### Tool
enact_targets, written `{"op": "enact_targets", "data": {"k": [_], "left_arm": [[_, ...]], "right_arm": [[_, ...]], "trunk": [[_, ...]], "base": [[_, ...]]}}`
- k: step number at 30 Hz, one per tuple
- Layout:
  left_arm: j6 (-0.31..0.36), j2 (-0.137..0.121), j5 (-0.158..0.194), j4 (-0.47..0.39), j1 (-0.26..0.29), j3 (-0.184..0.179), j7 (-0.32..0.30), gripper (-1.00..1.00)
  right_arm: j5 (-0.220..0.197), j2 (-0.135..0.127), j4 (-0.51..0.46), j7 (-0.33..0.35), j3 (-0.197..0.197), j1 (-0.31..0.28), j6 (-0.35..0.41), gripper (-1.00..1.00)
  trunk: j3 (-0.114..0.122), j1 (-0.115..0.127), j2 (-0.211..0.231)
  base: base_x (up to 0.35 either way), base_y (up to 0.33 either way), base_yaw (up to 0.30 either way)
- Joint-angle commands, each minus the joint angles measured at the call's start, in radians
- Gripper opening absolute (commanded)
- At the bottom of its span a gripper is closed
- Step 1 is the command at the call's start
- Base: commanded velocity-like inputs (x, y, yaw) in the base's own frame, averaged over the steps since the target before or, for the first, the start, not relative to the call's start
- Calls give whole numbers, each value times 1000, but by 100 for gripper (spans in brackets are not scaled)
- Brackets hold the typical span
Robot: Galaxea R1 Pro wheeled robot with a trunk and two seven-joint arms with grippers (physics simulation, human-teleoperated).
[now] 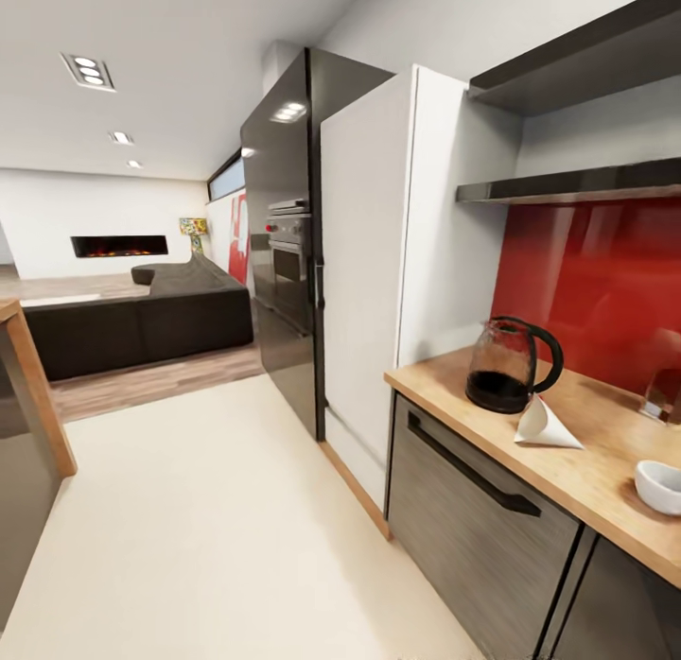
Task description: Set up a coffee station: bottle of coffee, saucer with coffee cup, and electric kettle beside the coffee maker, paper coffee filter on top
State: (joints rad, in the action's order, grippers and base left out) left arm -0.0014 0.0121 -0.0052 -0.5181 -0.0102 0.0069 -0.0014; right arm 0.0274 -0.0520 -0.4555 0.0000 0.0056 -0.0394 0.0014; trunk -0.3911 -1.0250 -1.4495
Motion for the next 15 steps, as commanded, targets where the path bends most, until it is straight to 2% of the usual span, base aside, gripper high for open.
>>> {"op": "enact_targets", "data": {"k": [1,7,15], "left_arm": [[0,0,-1,-2,-1,1,0,100],[0,0,0,-2,-1,0,0,100],[0,0,-1,-2,-1,-2,0,100]], "right_arm": [[3,0,0,0,1,-1,0,100],[3,0,-1,-1,1,-1,-2,100],[2,-2,-1,0,-1,-1,-2,100]], "trunk": [[-1,0,-1],[-1,0,-1],[-1,0,-1]], "base": [[0,0,-250],[55,66,-175],[227,226,-17]]}}
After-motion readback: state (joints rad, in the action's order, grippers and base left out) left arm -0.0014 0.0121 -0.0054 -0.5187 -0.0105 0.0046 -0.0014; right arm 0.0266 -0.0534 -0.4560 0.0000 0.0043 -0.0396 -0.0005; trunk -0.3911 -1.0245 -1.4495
